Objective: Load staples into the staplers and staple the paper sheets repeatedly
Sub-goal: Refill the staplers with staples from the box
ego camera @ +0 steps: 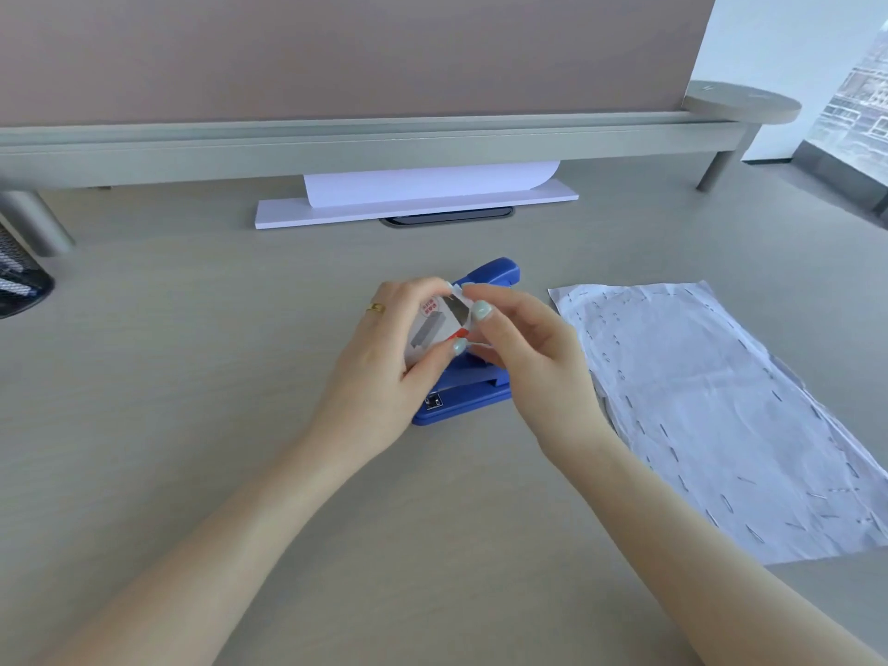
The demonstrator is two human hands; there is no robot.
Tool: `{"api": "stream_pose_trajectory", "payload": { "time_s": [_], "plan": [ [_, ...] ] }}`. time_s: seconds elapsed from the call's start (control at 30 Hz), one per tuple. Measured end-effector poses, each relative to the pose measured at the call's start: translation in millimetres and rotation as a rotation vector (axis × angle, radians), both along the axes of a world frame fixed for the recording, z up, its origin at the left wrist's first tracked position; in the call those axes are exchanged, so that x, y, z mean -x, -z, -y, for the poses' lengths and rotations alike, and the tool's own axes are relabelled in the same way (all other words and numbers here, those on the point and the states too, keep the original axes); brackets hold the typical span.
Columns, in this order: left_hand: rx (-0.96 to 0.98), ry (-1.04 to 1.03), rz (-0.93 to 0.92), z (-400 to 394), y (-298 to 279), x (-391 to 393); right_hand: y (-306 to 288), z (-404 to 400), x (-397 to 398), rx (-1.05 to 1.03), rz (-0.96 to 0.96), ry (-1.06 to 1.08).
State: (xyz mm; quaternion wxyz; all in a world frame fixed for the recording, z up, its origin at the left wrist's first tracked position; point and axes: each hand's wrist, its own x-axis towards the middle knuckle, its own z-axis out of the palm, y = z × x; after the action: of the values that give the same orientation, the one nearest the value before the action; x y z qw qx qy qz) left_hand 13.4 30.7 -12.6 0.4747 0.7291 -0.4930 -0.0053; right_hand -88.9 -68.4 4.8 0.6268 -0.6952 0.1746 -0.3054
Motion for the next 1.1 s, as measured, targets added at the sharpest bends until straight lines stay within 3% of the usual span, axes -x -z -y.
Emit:
{"api": "stream_pose_trajectory", "payload": {
  "time_s": [0.27,0.5,0.63,0.83,0.97,1.1],
  "plan": [
    [0.061,-0.039,0.008,1.1,-6.2,18.0,0.8,-6.0,4.2,-0.309,0.081,0.007],
    [0.052,-0.141,0.082,3.4,-3.2,20.5,2.0,-14.1,3.5,-0.369,0.092,0.007],
    [0.035,-0.145,0.102,4.0,-2.0,21.5,4.1,-19.6,2.4,-0.285,0.110,0.033],
    [0.047,-0.160,0.029,0.4,-1.3,13.2,7.8,-33.6,3.1,0.078,0.025,-0.102],
    [0.008,-0.167,0.051,-1.1,-2.1,1.7,11.8,-22.5,1.5,0.367,-0.185,-0.080],
    [-0.012,-0.138,0.020,-1.0,-0.1,-2.6,14.9,-15.3,2.1,0.435,-0.253,-0.130]
  ]
}}
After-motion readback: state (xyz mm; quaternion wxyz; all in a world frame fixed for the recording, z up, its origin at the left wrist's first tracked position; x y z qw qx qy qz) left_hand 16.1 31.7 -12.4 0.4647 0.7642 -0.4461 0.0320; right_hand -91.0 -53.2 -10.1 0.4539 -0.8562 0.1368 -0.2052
